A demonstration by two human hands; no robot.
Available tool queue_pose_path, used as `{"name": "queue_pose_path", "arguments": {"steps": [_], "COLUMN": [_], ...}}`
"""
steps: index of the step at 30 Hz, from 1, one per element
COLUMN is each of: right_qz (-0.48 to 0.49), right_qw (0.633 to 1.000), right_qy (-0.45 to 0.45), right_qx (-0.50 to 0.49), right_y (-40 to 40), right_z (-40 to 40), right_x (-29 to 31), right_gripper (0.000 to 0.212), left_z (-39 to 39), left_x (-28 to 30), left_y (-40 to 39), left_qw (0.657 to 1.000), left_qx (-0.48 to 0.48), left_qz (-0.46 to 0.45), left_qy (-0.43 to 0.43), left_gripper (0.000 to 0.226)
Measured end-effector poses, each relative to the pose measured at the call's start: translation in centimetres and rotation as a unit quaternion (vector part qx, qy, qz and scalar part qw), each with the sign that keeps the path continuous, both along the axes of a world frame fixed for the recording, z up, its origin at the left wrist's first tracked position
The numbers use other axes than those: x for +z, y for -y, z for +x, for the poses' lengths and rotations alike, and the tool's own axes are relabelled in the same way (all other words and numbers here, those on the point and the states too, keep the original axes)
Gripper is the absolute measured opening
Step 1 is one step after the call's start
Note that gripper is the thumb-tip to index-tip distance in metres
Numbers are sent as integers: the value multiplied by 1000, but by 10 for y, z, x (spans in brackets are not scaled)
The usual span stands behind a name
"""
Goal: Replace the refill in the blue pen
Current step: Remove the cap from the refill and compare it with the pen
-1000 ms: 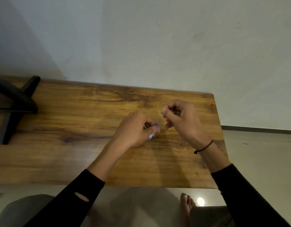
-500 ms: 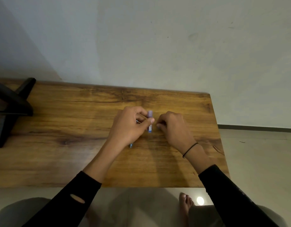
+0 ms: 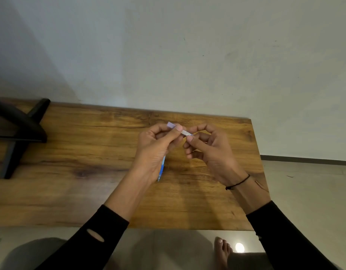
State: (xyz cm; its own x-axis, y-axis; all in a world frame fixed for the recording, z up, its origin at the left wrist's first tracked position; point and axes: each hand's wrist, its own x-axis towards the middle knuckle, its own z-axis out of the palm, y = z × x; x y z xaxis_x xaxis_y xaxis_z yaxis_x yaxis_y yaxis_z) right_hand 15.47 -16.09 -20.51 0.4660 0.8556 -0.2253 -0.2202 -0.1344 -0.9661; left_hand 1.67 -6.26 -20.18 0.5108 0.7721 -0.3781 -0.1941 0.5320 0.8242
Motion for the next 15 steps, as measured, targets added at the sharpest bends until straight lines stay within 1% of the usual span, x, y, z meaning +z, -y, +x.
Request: {"name": "queue_pose_path", "arguments": {"steps": [3,4,5,6,7,8,9,12,15], "right_qz": [39,50,60,71,81,90,98,105,99], "right_qw": [998,997,996,994,993,992,992,992,994], "right_qy": [-42,-52,-61,-67,-71,-73,-72,-56,2], "right_qx": [-25,-31,-36,-41,-42,-40,-35,-30,-34], "right_y": [-1,-1,0,0,0,0,1,0,-1], "right_z": [-1,-1,-1,0,1,2,2,-1,-9], "right_x": [10,13,17,21,25,29,33,38,37], "right_gripper": [7,7,8,10,11,11,10,7,9], "left_z": [2,1,-1,-4,-7,-9,-11,-9,-3], "left_x": [3,4,5,6,7,6,5,4,6], "left_y": [3,3,2,1,0,-1,-2,-2,1], "left_qw": [1000,999,996,987,970,951,933,905,897], "left_qx": [-4,-6,-6,-7,-9,-7,-9,-18,-7], "left_qz": [-6,-27,-63,-114,-167,-206,-228,-232,-219], "left_qy": [14,33,66,114,174,231,277,355,385], "left_gripper": [9,15,31,54,77,95,106,119,123]}}
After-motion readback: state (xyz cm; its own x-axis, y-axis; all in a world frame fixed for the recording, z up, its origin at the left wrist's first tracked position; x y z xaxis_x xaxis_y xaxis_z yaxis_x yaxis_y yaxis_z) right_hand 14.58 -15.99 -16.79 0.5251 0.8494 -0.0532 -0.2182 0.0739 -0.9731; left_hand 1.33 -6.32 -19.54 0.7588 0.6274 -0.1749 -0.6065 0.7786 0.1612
